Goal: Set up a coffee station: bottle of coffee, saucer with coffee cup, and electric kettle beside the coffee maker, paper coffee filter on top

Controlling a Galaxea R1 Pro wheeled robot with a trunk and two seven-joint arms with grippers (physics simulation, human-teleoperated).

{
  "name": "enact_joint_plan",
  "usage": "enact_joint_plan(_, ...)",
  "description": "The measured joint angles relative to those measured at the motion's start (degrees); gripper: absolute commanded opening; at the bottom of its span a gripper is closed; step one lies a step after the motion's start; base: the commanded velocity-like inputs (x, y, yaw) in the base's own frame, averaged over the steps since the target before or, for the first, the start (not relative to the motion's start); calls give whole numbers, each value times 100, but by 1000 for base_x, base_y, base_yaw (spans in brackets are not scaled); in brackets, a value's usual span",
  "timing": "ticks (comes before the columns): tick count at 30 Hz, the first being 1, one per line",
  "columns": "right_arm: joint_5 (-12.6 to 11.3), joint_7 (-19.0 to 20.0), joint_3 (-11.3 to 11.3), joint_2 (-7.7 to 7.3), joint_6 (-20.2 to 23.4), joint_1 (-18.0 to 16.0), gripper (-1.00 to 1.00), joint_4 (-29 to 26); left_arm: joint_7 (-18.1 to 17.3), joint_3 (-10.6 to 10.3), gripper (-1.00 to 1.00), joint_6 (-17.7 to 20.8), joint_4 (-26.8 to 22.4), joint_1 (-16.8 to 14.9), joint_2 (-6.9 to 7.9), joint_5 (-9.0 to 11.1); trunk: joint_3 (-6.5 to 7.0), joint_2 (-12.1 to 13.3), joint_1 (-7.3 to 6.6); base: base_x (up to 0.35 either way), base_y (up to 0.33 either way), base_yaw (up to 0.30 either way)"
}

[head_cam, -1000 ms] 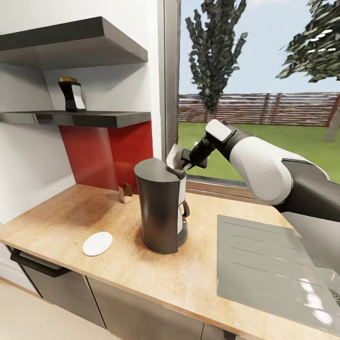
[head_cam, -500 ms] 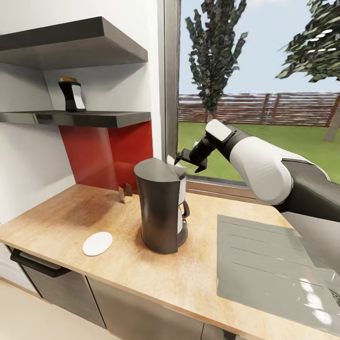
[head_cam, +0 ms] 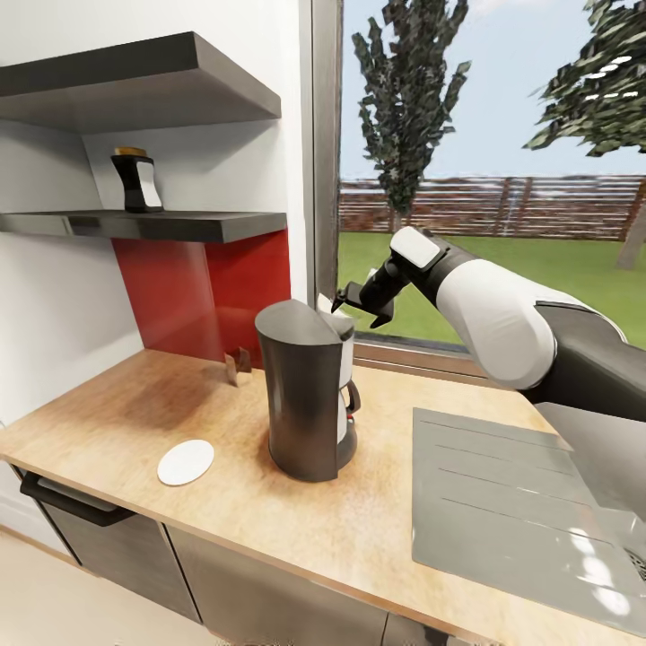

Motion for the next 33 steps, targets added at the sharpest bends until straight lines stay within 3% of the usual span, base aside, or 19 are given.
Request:
enact_joint_plan(14, -5, 0, 2, -1, 1, 4, 100, -2, 4, 3, 100, -6, 0, 0, -2, 7, 0, 0, 0, -304, 0, 0)
enact_joint_plan(33, 2, 0, 4, 0, 0, 3, 100, 5, 2, 3, 100, -6, -8, 1, -42, 0, 0, 0, 1, -52, 6, 0)
